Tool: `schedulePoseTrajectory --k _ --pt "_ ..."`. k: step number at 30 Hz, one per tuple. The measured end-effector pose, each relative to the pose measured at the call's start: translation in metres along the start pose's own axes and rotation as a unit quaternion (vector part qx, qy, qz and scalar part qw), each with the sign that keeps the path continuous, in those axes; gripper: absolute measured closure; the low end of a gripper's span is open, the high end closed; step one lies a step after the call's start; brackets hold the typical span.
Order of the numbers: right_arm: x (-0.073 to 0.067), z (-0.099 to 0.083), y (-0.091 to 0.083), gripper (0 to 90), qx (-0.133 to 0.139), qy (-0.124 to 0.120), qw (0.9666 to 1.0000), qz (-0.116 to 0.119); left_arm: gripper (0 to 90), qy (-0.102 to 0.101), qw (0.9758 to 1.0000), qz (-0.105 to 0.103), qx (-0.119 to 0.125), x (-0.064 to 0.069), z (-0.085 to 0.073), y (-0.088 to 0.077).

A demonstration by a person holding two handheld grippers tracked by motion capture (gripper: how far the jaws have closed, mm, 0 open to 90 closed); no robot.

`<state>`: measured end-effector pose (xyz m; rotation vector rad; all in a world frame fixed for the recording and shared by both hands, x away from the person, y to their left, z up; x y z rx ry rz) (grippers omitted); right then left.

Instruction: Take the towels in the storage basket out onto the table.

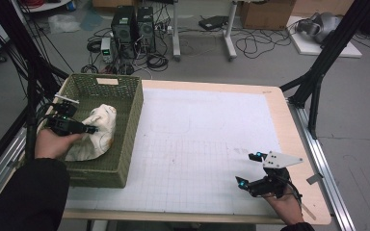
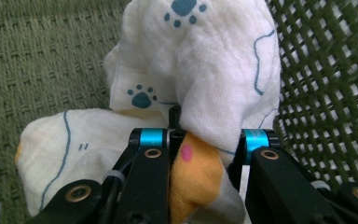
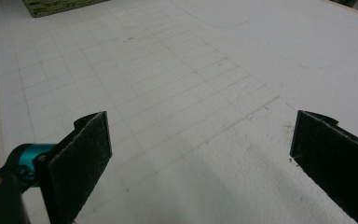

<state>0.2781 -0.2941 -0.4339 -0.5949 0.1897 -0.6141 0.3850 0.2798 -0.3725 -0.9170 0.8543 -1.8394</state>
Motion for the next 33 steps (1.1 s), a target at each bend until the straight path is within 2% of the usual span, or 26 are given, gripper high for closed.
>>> schedulePoseTrajectory --k 3,5,8,11,15,16,19,21,23,26,27,29,30,32,33 --pt "0.000 0.000 -0.001 4.3 0.000 0.001 1.0000 0.000 77.9 -0.015 0.9993 -0.021 0.025 -0.003 0.001 -0.005" --pt "0.000 0.000 -0.001 4.3 0.001 0.002 1.0000 -0.001 77.9 -0.025 0.9978 -0.040 0.046 -0.004 0.002 -0.008" --pt "0.001 0.000 -0.002 4.3 0.001 0.004 1.0000 -0.001 78.0 -0.030 0.9956 -0.066 0.058 -0.005 0.002 -0.013" --pt "0.001 0.000 -0.002 4.3 0.003 0.004 1.0000 -0.002 78.0 -0.042 0.9917 -0.095 0.076 -0.007 0.002 -0.016" --pt "0.002 0.000 -0.002 4.3 0.002 0.002 1.0000 -0.004 78.0 -0.054 0.9883 -0.113 0.086 -0.010 0.001 -0.019" --pt "0.001 0.000 -0.002 4.3 0.002 0.003 1.0000 -0.002 78.0 -0.061 0.9865 -0.123 0.089 -0.010 0.001 -0.020" --pt "0.001 0.000 -0.002 4.3 0.000 0.003 1.0000 -0.002 77.9 -0.084 0.9780 -0.157 0.109 -0.013 0.002 -0.024" --pt "0.001 0.000 -0.002 4.3 0.001 0.004 1.0000 -0.001 78.0 -0.095 0.9707 -0.183 0.124 -0.013 0.004 -0.027" --pt "0.002 0.000 -0.002 4.3 0.002 0.003 1.0000 -0.003 78.0 -0.107 0.9620 -0.210 0.138 -0.013 0.005 -0.030" --pt "0.002 0.000 -0.002 4.3 0.003 0.003 1.0000 -0.003 78.0 -0.122 0.9533 -0.231 0.152 -0.015 0.006 -0.033" --pt "0.002 0.000 -0.002 4.3 0.004 0.004 1.0000 -0.002 78.0 -0.126 0.9521 -0.234 0.152 -0.016 0.006 -0.034" --pt "0.001 0.000 -0.003 4.3 0.004 0.005 1.0000 -0.001 78.1 -0.133 0.9474 -0.245 0.157 -0.017 0.006 -0.035" --pt "0.002 0.000 -0.002 4.3 0.004 0.004 1.0000 -0.001 78.1 -0.135 0.9460 -0.248 0.160 -0.017 0.006 -0.036" --pt "0.002 0.000 -0.002 4.3 0.004 0.002 1.0000 -0.002 78.1 -0.144 0.9382 -0.262 0.173 -0.018 0.007 -0.038" --pt "0.002 0.000 -0.002 4.3 0.004 0.002 1.0000 -0.002 78.2 -0.149 0.9351 -0.266 0.180 -0.019 0.007 -0.040"
Point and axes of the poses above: each handheld gripper's, and its own axes: y roughly forward along the jaws, z roughly out of its top, x roughly to its right, the point moved 3 cm from there along y, roughly forward along the jaws, and after that the axes turned 5 degrees about -x, right-handed, at the moved point
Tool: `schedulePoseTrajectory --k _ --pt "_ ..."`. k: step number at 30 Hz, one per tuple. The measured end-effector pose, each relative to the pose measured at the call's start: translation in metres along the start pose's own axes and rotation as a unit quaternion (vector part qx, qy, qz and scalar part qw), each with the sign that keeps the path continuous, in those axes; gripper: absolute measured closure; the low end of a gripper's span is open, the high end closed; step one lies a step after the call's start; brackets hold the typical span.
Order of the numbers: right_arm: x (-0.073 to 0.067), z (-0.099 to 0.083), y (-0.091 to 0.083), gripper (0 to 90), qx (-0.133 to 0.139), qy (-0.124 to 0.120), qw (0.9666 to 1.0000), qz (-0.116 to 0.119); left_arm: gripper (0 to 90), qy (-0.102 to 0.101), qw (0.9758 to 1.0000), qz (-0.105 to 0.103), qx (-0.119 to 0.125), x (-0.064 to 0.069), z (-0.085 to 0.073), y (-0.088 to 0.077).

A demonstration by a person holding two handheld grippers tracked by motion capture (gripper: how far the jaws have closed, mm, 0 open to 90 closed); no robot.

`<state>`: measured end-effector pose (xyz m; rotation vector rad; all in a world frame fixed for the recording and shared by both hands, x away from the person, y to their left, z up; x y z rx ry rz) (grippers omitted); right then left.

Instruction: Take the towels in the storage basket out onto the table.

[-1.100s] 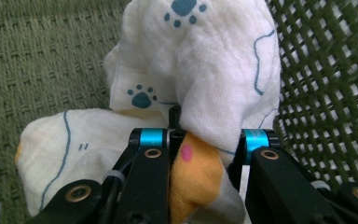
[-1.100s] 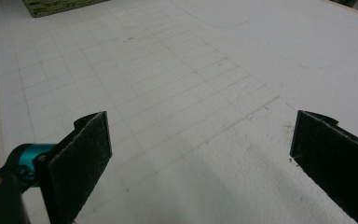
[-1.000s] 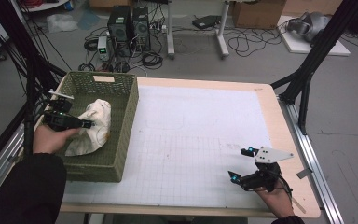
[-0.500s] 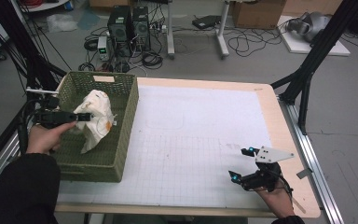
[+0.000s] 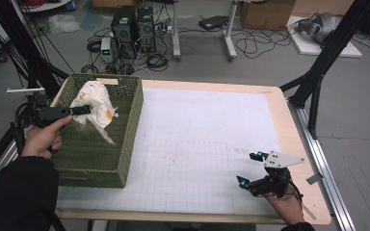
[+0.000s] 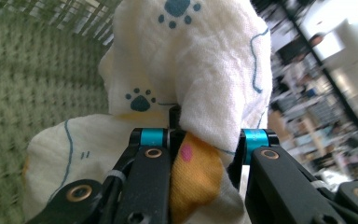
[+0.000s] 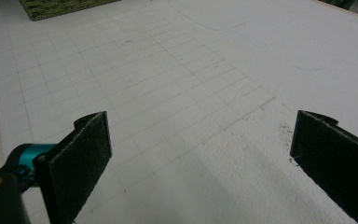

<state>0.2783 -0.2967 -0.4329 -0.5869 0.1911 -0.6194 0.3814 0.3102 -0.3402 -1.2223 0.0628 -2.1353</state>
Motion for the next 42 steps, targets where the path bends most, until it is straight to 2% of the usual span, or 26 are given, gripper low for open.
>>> schedulePoseTrajectory --k 3,8,15,20,22,25,32,36,39,42 --pt "0.000 0.000 0.000 4.3 0.000 0.001 1.0000 0.000 78.2 -0.007 0.9997 -0.019 0.014 0.001 0.002 -0.002" --pt "0.000 0.000 0.000 4.3 0.000 0.002 1.0000 -0.001 78.2 -0.017 0.9989 -0.036 0.026 0.003 0.003 -0.003" --pt "0.000 0.001 0.000 4.3 0.001 0.000 1.0000 -0.002 78.3 -0.023 0.9980 -0.047 0.036 0.005 0.004 -0.005" --pt "-0.001 0.001 0.000 4.3 0.001 0.002 1.0000 -0.002 78.8 -0.027 0.9952 -0.078 0.052 0.011 0.007 -0.005" --pt "-0.001 0.001 0.000 4.3 0.001 0.002 1.0000 -0.002 78.9 -0.019 0.9949 -0.086 0.050 0.017 0.009 -0.004" --pt "-0.001 0.001 0.000 4.3 0.000 0.002 1.0000 -0.002 78.9 -0.014 0.9931 -0.104 0.052 0.026 0.012 -0.001" --pt "-0.001 0.001 0.000 4.3 0.001 0.004 1.0000 -0.001 79.0 -0.003 0.9921 -0.119 0.040 0.041 0.013 0.014" --pt "0.000 0.001 0.000 4.3 0.004 0.002 1.0000 -0.002 79.1 0.002 0.9905 -0.133 0.034 0.050 0.014 0.023" --pt "0.000 0.002 -0.001 4.3 0.005 0.002 1.0000 -0.003 79.1 0.003 0.9915 -0.126 0.029 0.052 0.014 0.028" --pt "0.000 0.002 -0.001 4.3 0.005 0.002 1.0000 -0.003 79.1 0.005 0.9913 -0.129 0.023 0.056 0.013 0.033"
Point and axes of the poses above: each handheld gripper's, and its own axes: y roughly forward along the jaws, z roughly out of its top, x roughly to its right, the point moved 3 cm from there along y, roughly forward along the jaws, and after that the axes turned 5 degrees about -x, right-handed, at the moved point
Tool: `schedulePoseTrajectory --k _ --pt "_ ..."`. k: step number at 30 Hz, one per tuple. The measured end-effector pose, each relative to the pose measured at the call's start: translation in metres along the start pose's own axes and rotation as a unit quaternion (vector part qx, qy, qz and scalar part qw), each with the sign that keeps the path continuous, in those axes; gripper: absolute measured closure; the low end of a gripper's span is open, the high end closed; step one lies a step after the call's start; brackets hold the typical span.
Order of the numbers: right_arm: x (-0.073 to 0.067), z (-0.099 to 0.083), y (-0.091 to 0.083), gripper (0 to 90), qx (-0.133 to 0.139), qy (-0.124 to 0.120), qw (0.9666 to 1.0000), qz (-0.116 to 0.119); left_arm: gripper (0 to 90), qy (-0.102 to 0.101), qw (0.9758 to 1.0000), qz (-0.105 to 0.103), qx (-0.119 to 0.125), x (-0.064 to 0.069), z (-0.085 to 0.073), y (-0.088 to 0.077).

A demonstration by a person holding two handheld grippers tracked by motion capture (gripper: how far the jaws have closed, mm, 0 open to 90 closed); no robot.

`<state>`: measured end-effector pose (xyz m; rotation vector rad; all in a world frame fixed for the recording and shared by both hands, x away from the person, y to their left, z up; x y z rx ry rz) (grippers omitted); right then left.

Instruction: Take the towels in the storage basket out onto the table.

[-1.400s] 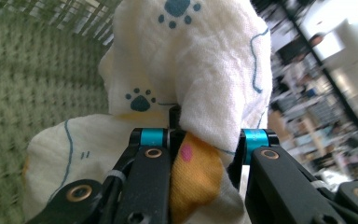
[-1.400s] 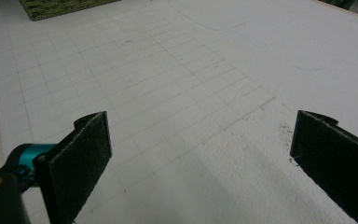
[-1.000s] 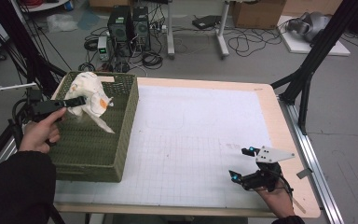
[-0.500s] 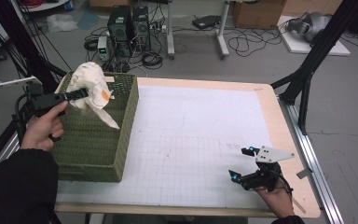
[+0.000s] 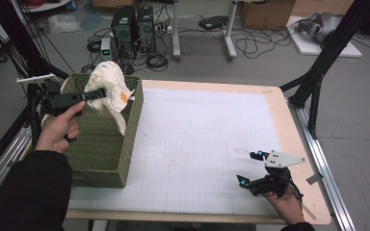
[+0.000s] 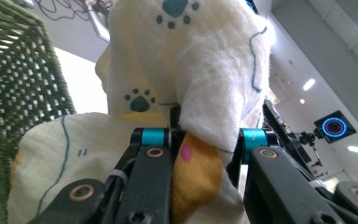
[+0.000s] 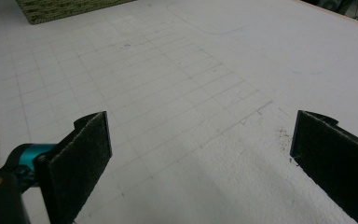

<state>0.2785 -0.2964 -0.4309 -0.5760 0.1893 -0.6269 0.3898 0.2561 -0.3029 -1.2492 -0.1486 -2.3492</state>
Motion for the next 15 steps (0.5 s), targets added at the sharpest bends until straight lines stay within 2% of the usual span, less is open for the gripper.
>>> schedulePoseTrajectory --k 6,12,15 --pt "0.000 0.000 0.001 4.3 0.001 -0.004 1.0000 -0.001 79.1 0.011 0.9998 -0.012 -0.015 0.012 -0.003 0.020" --pt "0.000 0.000 0.001 4.3 -0.003 -0.002 1.0000 0.002 79.1 0.034 0.9979 -0.036 -0.042 0.032 -0.008 0.053" --pt "0.000 0.000 0.001 4.3 -0.001 -0.003 1.0000 0.001 79.1 0.042 0.9967 -0.038 -0.058 0.040 -0.013 0.071"
Point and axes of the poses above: each handheld gripper's, and its own axes: y roughly forward along the jaws, z roughly out of its top, x roughly to its right, the point moved 3 cm from there along y, roughly forward along the jaws, and after that the axes turned 5 degrees about -x, right-handed, at the moved point
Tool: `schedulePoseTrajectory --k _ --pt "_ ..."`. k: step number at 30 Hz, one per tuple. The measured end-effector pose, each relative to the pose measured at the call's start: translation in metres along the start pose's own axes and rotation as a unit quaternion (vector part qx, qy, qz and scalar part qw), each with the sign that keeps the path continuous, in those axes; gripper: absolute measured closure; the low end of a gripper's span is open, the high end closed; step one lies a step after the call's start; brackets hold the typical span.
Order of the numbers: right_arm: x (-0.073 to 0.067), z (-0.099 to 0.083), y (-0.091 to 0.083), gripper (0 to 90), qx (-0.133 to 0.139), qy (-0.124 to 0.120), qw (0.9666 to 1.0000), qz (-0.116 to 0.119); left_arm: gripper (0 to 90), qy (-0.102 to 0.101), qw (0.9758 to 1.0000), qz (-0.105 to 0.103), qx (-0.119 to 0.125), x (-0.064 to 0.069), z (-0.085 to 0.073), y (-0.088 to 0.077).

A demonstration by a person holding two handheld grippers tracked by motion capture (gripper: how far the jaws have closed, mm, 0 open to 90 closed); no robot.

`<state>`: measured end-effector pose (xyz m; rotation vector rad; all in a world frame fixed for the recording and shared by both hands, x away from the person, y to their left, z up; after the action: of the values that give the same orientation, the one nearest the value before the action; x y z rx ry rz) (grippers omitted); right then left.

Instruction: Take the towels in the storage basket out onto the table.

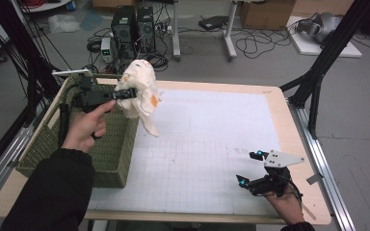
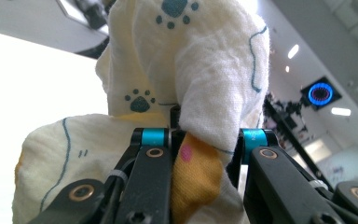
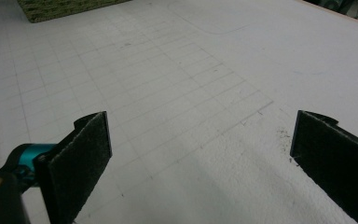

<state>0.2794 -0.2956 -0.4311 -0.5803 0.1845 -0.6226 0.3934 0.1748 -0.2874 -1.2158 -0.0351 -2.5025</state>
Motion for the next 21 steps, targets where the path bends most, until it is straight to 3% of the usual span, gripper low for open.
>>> schedulePoseTrajectory --k 10,21 --pt "0.001 0.001 -0.002 4.3 0.005 0.001 1.0000 -0.001 79.1 0.013 0.9992 0.009 -0.036 0.007 -0.013 0.052" --pt "0.001 0.001 -0.002 4.3 0.008 0.001 1.0000 0.000 78.9 0.032 0.9980 0.020 -0.051 0.022 -0.030 0.101"
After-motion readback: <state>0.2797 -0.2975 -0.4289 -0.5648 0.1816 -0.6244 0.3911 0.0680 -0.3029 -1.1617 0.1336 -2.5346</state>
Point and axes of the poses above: each handheld gripper's, and its own axes: y roughly forward along the jaws, z roughly out of its top, x roughly to its right, the point moved 3 cm from there along y, roughly forward along the jaws, and after that the axes turned 5 degrees about -x, right-handed, at the moved point
